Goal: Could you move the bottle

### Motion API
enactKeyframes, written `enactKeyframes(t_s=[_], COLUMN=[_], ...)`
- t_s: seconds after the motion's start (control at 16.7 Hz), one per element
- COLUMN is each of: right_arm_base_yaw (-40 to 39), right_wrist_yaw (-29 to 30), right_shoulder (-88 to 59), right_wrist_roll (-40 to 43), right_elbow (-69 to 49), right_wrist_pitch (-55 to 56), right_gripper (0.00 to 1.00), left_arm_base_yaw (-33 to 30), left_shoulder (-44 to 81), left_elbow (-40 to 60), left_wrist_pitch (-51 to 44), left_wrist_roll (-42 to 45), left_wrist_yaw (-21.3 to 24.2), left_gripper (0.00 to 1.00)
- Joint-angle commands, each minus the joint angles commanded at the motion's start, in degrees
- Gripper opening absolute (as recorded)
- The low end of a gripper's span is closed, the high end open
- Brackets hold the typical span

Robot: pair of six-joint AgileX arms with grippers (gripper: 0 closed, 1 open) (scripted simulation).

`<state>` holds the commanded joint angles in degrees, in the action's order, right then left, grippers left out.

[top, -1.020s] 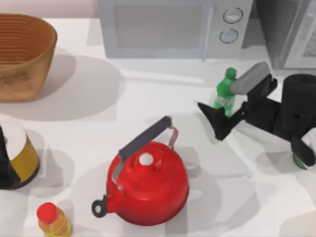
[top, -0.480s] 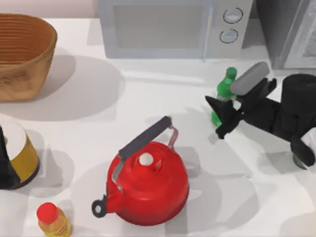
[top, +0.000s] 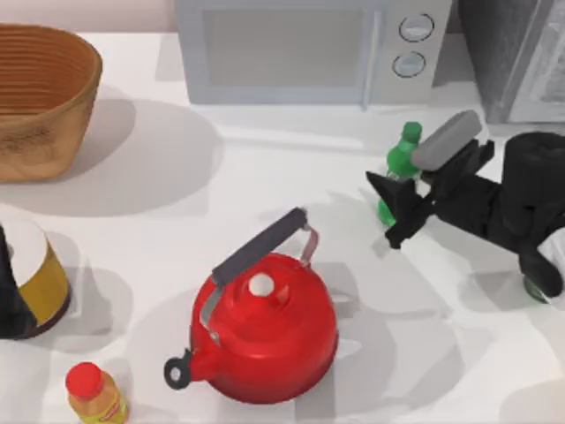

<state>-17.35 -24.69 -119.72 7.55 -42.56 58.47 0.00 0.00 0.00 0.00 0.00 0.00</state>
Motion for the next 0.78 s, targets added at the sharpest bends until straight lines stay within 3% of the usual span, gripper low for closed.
enactKeyframes(t_s=[0.42,0.78], right_arm_base_yaw=[4.0,25.2], right_wrist_yaw=[-0.7,-1.3], right_shoulder=[4.0,19.2], right_wrist_roll=[0.5,2.0], right_elbow=[0.4,6.4], right_wrist_pitch=[0.2,0.7], right_gripper=[0.0,0.0], left_arm_base_yaw=[0.0,0.0], left_shoulder=[0.0,0.0], left_elbow=[0.0,0.0], left_wrist_pitch=[0.0,0.0], left_wrist_roll=[0.0,0.0], left_wrist_yaw=[0.0,0.0], left_gripper=[1.0,1.0])
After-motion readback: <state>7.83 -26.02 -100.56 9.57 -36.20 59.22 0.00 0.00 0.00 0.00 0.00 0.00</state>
